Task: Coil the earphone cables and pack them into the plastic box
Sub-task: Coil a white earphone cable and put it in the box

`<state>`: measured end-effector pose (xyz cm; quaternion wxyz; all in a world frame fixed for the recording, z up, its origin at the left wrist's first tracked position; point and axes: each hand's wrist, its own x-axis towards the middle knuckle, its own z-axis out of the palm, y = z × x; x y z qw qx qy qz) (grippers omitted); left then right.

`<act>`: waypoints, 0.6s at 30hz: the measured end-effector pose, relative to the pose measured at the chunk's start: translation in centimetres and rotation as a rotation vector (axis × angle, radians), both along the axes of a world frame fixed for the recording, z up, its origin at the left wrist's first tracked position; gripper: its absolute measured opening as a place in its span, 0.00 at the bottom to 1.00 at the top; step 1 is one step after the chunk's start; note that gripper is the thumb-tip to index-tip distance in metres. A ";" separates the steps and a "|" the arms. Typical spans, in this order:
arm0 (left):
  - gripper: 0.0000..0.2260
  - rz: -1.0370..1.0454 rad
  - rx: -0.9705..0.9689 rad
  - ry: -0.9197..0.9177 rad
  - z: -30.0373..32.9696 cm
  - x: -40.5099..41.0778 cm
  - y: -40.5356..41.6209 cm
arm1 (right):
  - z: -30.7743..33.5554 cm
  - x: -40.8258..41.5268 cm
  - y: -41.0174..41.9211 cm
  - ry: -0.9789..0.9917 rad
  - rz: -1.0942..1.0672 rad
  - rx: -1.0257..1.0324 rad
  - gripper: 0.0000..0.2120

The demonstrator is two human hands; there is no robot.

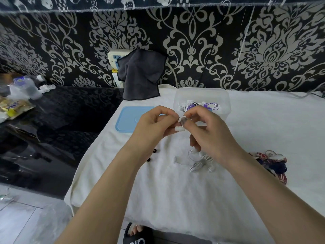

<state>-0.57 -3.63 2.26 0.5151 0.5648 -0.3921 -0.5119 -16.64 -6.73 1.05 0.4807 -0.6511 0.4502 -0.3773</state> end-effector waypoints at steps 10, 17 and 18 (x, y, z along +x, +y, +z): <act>0.05 -0.024 0.017 -0.028 -0.1 0.7 0.1 | 0.8 -0.1 -0.4 -0.185 -0.041 0.143 0.02; 0.07 -0.094 0.002 -0.041 0.2 0.3 0.2 | 0.8 -0.1 -0.2 -0.186 0.011 0.078 0.04; 0.06 -0.096 -0.002 -0.043 0.1 0.4 0.2 | 0.7 -0.1 -0.2 -0.190 0.013 0.080 0.04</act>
